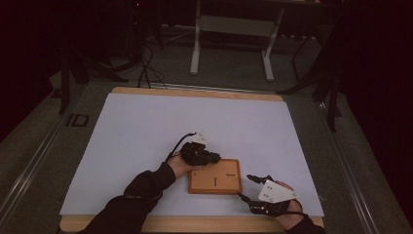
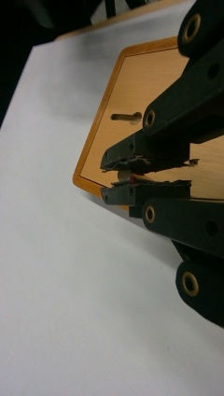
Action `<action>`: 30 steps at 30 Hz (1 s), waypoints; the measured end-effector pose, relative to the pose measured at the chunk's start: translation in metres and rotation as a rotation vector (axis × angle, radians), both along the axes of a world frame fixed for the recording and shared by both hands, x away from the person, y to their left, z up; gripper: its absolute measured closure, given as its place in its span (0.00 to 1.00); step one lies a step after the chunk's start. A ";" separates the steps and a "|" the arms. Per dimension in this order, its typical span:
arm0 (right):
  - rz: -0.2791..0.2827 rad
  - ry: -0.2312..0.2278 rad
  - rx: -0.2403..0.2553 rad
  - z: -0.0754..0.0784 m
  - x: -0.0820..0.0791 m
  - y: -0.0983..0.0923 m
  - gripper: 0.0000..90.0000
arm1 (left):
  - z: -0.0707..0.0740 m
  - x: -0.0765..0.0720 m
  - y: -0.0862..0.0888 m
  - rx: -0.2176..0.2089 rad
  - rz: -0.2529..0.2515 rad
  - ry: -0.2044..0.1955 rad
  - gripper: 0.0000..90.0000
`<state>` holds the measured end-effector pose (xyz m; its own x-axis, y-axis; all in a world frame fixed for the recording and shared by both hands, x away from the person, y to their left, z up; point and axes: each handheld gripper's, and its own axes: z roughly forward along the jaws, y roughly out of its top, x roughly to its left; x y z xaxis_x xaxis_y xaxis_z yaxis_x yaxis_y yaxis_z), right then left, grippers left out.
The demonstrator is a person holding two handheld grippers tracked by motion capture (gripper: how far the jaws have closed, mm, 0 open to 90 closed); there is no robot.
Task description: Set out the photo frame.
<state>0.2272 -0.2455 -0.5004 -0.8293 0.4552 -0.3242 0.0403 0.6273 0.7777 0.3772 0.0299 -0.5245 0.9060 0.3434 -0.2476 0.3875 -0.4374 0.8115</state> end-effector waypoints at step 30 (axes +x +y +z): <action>0.125 -0.504 -0.546 -0.047 -0.014 0.029 0.64 | -0.001 0.014 0.002 -0.026 -0.019 0.090 0.92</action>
<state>0.2130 -0.2160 -0.5475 -0.5557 0.0336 -0.8307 -0.3346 0.9057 0.2604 0.3910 0.0322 -0.5255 0.8861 0.3184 -0.3368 0.4510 -0.4250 0.7848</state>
